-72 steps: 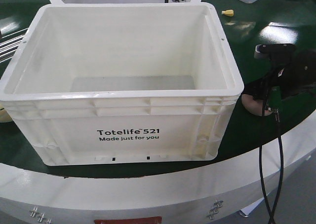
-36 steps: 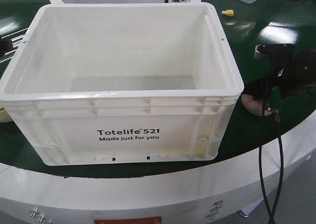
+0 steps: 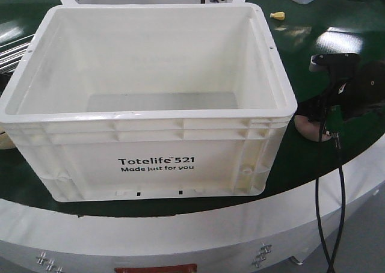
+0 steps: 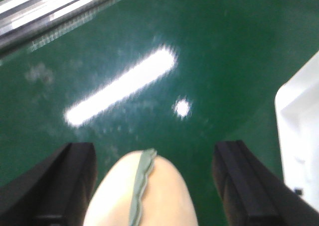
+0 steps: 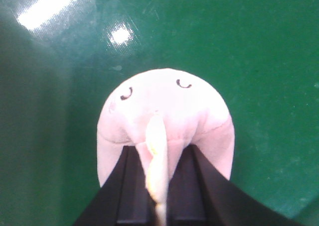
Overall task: Place moving items into box and shelve
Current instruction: 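Reach both grippers down and grasp the two plush toys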
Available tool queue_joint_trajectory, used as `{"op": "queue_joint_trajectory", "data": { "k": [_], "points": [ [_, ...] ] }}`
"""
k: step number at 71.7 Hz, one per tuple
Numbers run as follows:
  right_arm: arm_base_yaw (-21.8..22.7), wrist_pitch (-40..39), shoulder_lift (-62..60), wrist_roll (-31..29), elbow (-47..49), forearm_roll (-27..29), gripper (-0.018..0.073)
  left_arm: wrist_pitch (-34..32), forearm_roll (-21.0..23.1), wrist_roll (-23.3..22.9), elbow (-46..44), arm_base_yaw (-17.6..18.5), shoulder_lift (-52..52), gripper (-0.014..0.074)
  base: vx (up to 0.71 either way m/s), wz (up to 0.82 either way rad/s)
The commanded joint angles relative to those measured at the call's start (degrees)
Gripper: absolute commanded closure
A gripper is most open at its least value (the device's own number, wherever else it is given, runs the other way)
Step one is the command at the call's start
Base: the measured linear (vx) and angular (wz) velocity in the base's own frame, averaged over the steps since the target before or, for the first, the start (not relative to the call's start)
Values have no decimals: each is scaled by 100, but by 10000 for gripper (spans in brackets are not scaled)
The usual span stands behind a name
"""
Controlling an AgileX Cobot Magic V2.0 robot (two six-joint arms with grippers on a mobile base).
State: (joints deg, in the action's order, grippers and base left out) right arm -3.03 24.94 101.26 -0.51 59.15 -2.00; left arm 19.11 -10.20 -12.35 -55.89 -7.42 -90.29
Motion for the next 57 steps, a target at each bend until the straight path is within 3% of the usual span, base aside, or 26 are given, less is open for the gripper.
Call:
{"op": "queue_joint_trajectory", "data": {
  "k": [1, 28, 34, 41, 54, 57],
  "points": [
    [-1, -54, -105, -39, 98, -13, 574, -35, 0, -45, -186, 10, 98, 9, 0, 0],
    [-1, -121, -105, -39, 98, -13, 574, 409, 14, -45, -168, 10, -372, 10, 0, 0],
    [-1, -132, -105, -39, 98, -13, 574, 532, 57, -45, -168, 10, -466, 46, 0, 0],
    [-1, -152, -105, -39, 98, -13, 574, 698, 51, -45, -168, 10, -546, 162, 0, 0],
    [-1, -164, -105, -32, 98, -13, 574, 905, 46, -45, -168, 10, -623, 598, 0, 0],
    [-1, -164, -105, -32, 98, -13, 574, 862, 46, -34, -168, 10, -623, 626, 0, 0]
  ]
}}
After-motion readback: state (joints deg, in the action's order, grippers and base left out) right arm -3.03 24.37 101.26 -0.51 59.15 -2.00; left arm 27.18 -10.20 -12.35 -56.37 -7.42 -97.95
